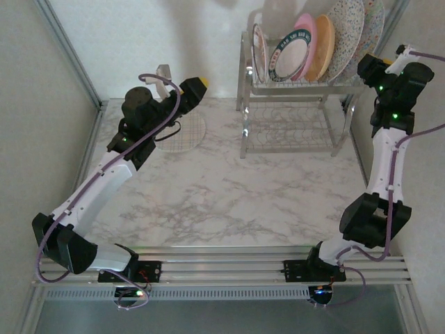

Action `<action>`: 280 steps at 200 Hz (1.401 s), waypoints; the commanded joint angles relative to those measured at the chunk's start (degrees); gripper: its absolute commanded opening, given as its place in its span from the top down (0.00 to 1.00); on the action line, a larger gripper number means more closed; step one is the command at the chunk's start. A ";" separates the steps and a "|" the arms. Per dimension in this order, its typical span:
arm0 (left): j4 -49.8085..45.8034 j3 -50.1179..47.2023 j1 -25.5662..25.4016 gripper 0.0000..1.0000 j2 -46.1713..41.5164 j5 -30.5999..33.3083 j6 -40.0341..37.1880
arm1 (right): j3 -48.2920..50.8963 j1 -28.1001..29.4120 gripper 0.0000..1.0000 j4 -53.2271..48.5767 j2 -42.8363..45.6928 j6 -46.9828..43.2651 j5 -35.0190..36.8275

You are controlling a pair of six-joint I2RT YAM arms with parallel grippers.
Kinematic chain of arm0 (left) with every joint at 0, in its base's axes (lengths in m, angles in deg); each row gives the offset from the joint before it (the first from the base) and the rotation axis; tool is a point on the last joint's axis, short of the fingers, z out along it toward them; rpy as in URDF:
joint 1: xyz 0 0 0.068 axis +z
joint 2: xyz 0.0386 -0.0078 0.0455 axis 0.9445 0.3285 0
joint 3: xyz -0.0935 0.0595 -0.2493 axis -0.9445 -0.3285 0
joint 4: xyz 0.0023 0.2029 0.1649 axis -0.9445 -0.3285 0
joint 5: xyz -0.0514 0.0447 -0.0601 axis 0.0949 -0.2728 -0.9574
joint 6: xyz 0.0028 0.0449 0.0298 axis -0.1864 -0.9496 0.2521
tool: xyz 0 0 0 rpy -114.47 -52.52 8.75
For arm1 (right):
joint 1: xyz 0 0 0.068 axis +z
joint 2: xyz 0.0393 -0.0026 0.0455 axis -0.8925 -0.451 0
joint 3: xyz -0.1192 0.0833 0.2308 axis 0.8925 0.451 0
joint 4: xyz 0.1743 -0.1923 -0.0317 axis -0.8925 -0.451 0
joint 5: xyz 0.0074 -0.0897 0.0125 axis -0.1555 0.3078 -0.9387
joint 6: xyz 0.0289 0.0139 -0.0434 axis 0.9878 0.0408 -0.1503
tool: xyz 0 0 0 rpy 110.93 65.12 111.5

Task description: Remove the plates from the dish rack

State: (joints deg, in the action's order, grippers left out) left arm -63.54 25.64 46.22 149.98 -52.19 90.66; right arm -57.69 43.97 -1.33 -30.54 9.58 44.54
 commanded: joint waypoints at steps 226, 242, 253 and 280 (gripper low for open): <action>3.29 3.04 -1.67 0.22 -1.31 0.64 -1.76 | -13.42 6.37 0.91 -4.96 -7.38 -4.74 3.39; 3.40 2.79 -1.68 0.22 -1.58 0.64 -1.76 | -13.51 6.65 0.95 -5.11 -6.81 -5.07 4.18; 3.41 2.65 -1.66 0.22 -1.68 0.68 -1.76 | -13.56 6.82 0.98 -5.10 -6.44 -5.28 4.70; 3.34 2.56 -1.68 0.22 -1.94 0.66 -1.67 | -13.76 7.20 1.00 -5.11 -5.47 -5.88 5.96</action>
State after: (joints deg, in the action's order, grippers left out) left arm -62.34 27.04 45.02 149.93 -51.89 89.74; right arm -68.84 50.33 -8.39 -38.98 4.20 52.59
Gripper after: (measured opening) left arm 0.780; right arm 0.134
